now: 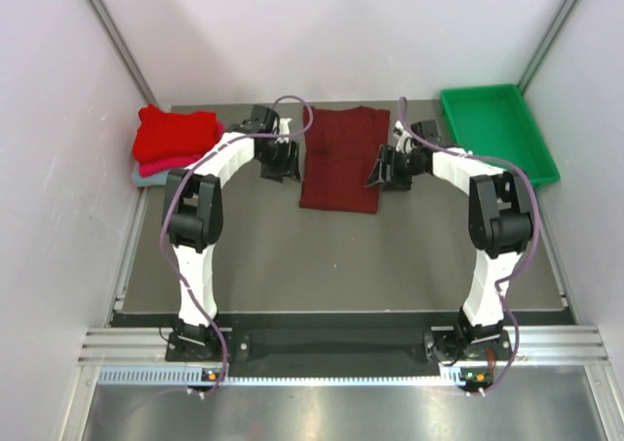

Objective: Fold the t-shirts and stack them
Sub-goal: Fold the tshirt

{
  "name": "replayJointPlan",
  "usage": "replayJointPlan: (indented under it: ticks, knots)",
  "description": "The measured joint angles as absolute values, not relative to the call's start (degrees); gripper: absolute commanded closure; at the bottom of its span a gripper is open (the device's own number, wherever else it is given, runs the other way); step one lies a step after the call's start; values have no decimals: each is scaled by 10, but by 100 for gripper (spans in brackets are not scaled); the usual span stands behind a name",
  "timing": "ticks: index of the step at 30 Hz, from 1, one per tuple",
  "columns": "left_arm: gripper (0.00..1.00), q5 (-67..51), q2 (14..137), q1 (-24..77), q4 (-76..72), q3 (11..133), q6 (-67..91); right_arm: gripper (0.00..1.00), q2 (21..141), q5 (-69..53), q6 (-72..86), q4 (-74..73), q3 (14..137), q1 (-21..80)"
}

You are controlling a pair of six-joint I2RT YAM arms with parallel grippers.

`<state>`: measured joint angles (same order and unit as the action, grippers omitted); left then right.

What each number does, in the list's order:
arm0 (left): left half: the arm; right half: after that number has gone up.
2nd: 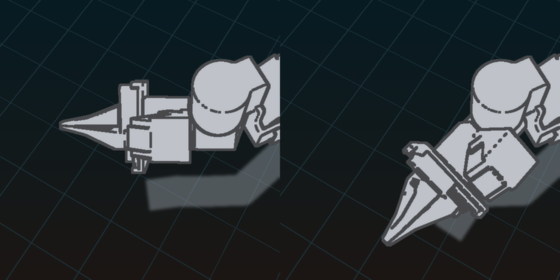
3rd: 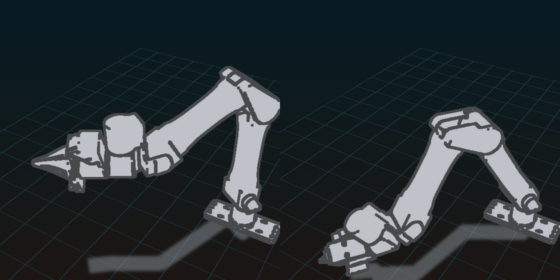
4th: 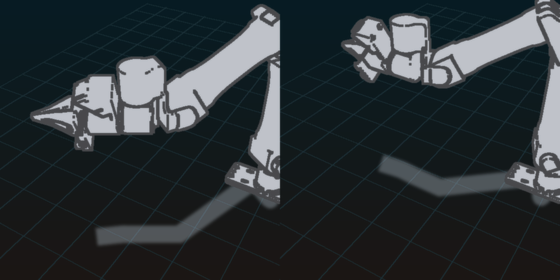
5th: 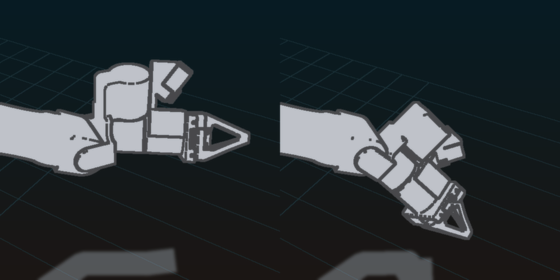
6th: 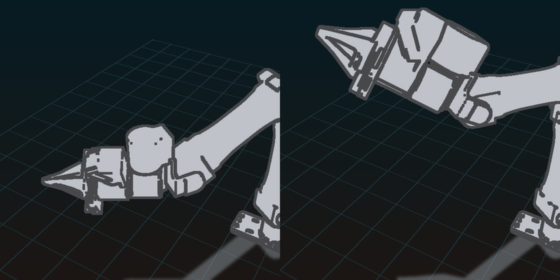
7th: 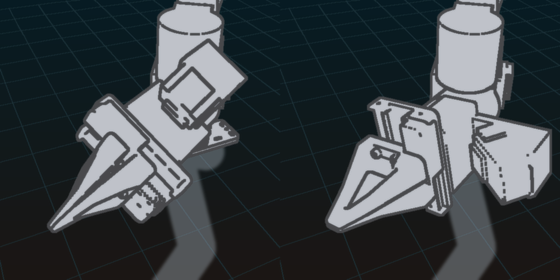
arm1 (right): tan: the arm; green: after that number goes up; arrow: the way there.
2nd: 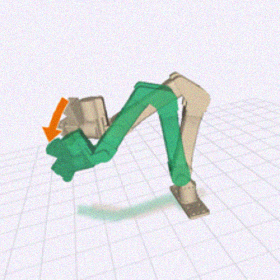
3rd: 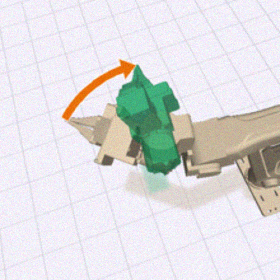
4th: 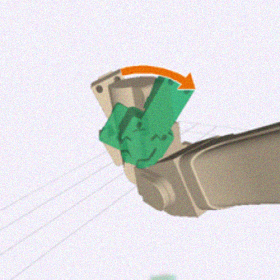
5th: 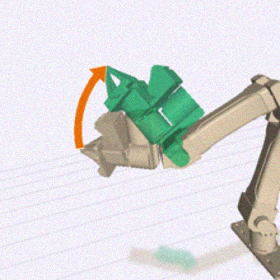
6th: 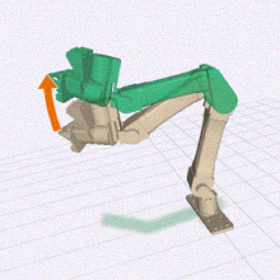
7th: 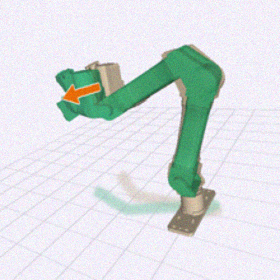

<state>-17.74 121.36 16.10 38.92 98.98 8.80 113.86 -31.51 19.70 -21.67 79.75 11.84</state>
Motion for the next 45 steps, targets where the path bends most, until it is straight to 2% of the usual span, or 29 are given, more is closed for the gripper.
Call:
replayJointPlan:
  ticks: [15, 30, 34, 38, 41, 42, 43, 45]
  knots:
    - [35, -271, 1255, 147, 408, 970, 136, 36, 1111, -345, 223, -206, 701, 110]
    - [41, -335, 1262, 143, 401, 955, 154, 43, 1129, -381, 253, -180, 697, 110]
    - [44, -347, 1262, 144, 400, 949, 156, 50, 1129, -382, 253, -176, 693, 110]
    - [64, -349, 1263, 150, 397, 941, 163, 75, 1129, -377, 251, -171, 682, 110]
    - [73, -356, 1268, 157, 393, 936, 168, 83, 1129, -374, 252, -172, 671, 110]
    - [81, -361, 1270, 159, 392, 935, 169, 85, 1129, -373, 252, -173, 671, 110]
    - [86, -364, 1271, 160, 390, 933, 171, 92, 1129, -373, 251, -173, 671, 110]
    - [100, -367, 1272, 161, 386, 928, 172, 95, 1129, -372, 251, -173, 671, 110]
